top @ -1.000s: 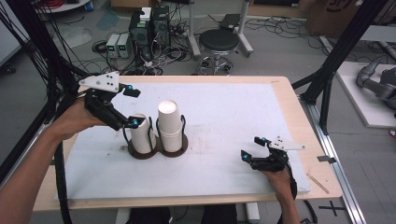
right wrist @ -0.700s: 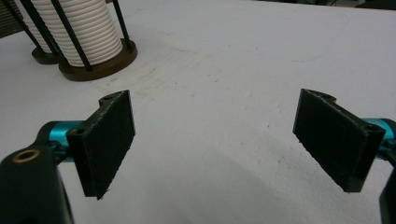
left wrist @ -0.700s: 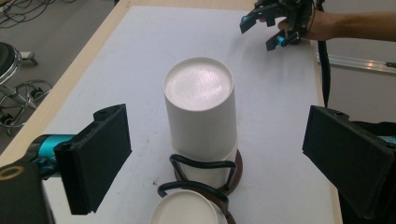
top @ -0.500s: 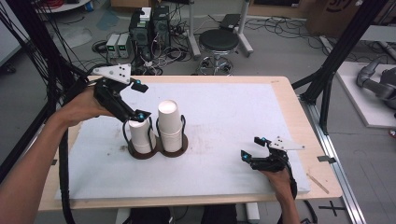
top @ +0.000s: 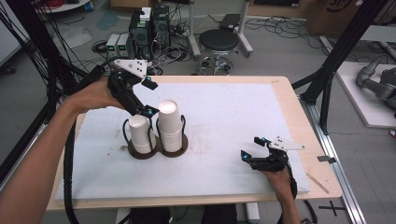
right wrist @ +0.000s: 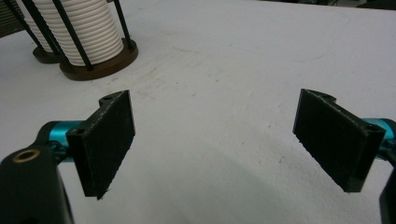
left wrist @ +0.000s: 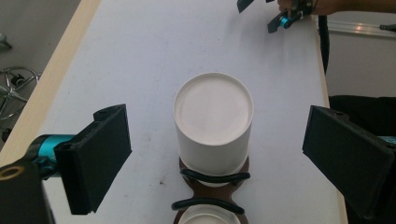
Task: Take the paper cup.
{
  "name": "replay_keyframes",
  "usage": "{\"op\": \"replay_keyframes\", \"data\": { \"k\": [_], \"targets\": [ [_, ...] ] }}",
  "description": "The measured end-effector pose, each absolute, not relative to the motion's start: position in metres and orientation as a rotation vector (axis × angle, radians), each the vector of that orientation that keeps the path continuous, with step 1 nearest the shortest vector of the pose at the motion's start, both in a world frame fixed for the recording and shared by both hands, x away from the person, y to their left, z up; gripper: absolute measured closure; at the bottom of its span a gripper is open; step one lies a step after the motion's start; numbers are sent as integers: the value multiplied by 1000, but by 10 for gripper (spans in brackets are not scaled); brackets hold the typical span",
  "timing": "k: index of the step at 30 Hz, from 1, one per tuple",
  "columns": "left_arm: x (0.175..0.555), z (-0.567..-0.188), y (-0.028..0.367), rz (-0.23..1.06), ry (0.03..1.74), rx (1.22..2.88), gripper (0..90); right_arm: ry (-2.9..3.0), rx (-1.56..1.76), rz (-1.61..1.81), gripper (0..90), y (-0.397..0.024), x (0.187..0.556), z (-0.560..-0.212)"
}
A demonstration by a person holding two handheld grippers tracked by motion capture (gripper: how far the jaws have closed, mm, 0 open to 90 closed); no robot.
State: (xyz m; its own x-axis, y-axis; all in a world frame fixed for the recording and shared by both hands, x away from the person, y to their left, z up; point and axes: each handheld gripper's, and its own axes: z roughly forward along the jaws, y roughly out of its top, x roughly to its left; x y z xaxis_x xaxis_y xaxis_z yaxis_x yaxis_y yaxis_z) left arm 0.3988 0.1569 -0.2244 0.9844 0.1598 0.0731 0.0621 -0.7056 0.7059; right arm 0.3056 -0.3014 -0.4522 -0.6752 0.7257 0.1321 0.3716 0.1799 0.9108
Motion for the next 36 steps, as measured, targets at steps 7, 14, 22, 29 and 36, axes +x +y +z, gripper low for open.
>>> {"op": "replay_keyframes", "data": {
  "k": [7,14,22,29,36],
  "targets": [
    [407,-228,139,134,128,2426,76,2138,1052,1495,131,-301,306,-452],
    [414,-231,121,106,116,2508,81,2134,1049,1497,131,-301,306,-452],
    [419,-244,112,75,125,2611,86,2136,1046,1500,131,-301,306,-452],
    [422,-249,107,51,134,2652,86,2135,1039,1498,131,-301,307,-452],
    [423,-255,99,35,123,2687,92,2136,1044,1497,131,-301,307,-452]
  ]
}}
